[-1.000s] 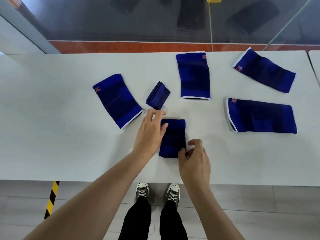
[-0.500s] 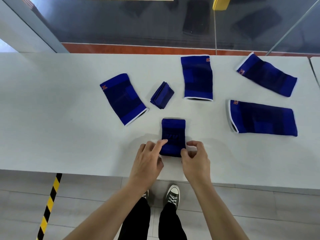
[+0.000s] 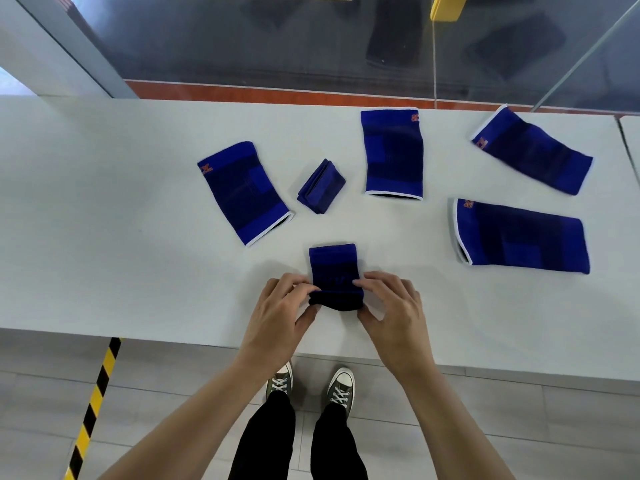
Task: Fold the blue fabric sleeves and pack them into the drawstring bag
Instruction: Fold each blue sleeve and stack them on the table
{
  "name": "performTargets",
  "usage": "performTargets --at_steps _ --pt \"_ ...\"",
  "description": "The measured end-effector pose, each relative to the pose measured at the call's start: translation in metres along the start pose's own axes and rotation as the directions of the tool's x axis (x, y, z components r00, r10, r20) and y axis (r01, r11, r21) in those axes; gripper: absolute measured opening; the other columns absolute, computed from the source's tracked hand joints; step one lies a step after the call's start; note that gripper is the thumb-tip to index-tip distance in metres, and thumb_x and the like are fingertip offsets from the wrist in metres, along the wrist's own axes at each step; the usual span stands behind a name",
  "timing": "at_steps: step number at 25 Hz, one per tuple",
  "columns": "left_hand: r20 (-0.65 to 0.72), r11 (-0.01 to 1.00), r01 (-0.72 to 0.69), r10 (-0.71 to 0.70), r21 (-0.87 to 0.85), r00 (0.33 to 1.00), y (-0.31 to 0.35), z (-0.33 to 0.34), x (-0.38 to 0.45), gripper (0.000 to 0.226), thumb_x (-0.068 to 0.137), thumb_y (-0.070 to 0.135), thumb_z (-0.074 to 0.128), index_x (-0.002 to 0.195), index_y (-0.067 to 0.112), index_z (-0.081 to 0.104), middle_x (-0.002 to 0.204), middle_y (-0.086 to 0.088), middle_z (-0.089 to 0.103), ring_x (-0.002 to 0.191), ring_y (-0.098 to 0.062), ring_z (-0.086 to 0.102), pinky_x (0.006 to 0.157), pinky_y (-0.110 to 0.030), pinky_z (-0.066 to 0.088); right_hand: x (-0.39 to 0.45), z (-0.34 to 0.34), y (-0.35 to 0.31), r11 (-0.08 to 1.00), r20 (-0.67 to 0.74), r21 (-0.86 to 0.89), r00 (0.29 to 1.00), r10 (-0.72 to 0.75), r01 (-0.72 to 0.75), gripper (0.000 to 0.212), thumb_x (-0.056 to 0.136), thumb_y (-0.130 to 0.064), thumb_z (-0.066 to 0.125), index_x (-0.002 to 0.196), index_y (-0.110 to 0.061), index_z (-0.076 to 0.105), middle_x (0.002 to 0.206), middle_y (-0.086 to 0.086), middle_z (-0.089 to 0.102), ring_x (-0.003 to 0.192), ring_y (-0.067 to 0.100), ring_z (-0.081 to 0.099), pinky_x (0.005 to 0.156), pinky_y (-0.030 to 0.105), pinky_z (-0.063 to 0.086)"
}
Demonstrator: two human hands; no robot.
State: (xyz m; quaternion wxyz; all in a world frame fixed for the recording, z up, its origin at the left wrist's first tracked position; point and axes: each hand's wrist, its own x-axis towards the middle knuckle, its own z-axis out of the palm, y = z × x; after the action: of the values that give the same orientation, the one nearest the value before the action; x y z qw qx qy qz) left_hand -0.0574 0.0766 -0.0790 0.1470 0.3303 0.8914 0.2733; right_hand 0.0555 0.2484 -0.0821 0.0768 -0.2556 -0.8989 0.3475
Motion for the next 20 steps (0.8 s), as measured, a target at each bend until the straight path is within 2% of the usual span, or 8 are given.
performTargets --at_steps 2,4,7,10,12,15,17,20 --pt "0.003 1.0 -0.003 0.003 -0.001 1.0 0.0 -0.003 0.002 0.025 0.094 0.03 0.061 0.117 0.02 0.067 0.125 0.013 0.061 0.103 -0.013 0.05 0.091 -0.029 0.047 0.004 0.003 0.0 0.999 0.012 -0.011 0.999 -0.032 0.033 0.039 0.08 -0.013 0.079 0.116 -0.026 0.07 0.119 -0.016 0.067 0.108 0.014 0.055 0.09 0.032 0.042" --pt "0.014 0.999 0.026 -0.025 -0.022 1.0 0.0 -0.006 0.004 0.024 0.096 0.033 0.06 0.116 0.022 0.065 0.116 0.014 0.067 0.099 -0.013 0.053 0.089 -0.032 0.048 0.005 0.004 -0.001 1.0 0.038 0.013 0.999 -0.02 0.02 0.03 0.086 -0.014 0.073 0.113 -0.026 0.069 0.106 -0.02 0.066 0.098 0.009 0.054 0.087 0.032 0.04" --pt "0.011 0.994 0.103 -0.103 -0.047 0.995 0.005 -0.008 0.011 0.02 0.097 0.04 0.056 0.108 0.023 0.061 0.097 0.013 0.067 0.092 -0.014 0.054 0.081 -0.033 0.047 0.012 0.003 -0.008 0.988 0.081 0.125 0.994 0.076 -0.086 0.018 0.094 -0.018 0.064 0.098 -0.034 0.059 0.083 -0.024 0.057 0.083 0.002 0.052 0.078 0.03 0.038" --pt "-0.018 0.98 0.189 -0.191 -0.057 0.981 0.011 -0.007 0.027 0.02 0.097 0.042 0.055 0.1 0.023 0.059 0.093 0.014 0.067 0.086 -0.015 0.054 0.077 -0.034 0.047 0.025 0.002 -0.018 0.944 0.092 0.222 0.97 0.227 -0.242 0.005 0.098 -0.025 0.061 0.099 -0.03 0.06 0.076 -0.02 0.058 0.076 0.001 0.056 0.067 0.026 0.041" --pt "-0.04 0.966 0.25 -0.253 -0.074 0.967 0.015 -0.004 0.036 0.019 0.097 0.042 0.057 0.096 0.023 0.059 0.088 0.013 0.067 0.084 -0.016 0.056 0.075 -0.036 0.049 0.034 0.002 -0.021 0.917 0.093 0.258 0.952 0.291 -0.305 0.007 0.098 -0.027 0.061 0.104 -0.026 0.059 0.078 -0.016 0.063 0.074 0.005 0.06 0.066 0.031 0.047" --pt "-0.068 0.942 0.317 -0.326 -0.114 0.943 0.018 -0.001 0.042 0.017 0.095 0.039 0.06 0.099 0.024 0.055 0.084 0.01 0.066 0.084 -0.018 0.06 0.076 -0.036 0.049 0.042 0.005 -0.025 0.931 0.088 0.217 0.956 0.279 -0.292 0.016 0.099 -0.03 0.058 0.113 -0.027 0.052 0.077 -0.012 0.065 0.071 0.014 0.063 0.067 0.039 0.052" --pt "-0.115 0.951 0.294 -0.304 -0.1 0.945 0.019 0.0 0.043 0.024 0.094 0.033 0.064 0.111 0.025 0.049 0.091 0.006 0.067 0.086 -0.019 0.061 0.079 -0.037 0.05 0.047 0.007 -0.026 0.956 0.07 0.143 0.966 0.248 -0.256 0.022 0.099 -0.031 0.057 0.12 -0.029 0.049 0.077 -0.009 0.066 0.073 0.022 0.063 0.071 0.042 0.053" --pt "-0.207 0.983 0.12 -0.09 0.14 0.974 0.019 0.009 0.043 0.032 0.093 0.02 0.064 0.122 0.022 0.052 0.12 -0.001 0.058 0.096 -0.023 0.057 0.085 -0.039 0.048 0.053 0.012 -0.026 0.968 0.067 0.052 0.968 0.242 -0.246 0.029 0.097 -0.03 0.056 0.124 -0.029 0.044 0.077 -0.003 0.067 0.076 0.029 0.064 0.079 0.045 0.051"
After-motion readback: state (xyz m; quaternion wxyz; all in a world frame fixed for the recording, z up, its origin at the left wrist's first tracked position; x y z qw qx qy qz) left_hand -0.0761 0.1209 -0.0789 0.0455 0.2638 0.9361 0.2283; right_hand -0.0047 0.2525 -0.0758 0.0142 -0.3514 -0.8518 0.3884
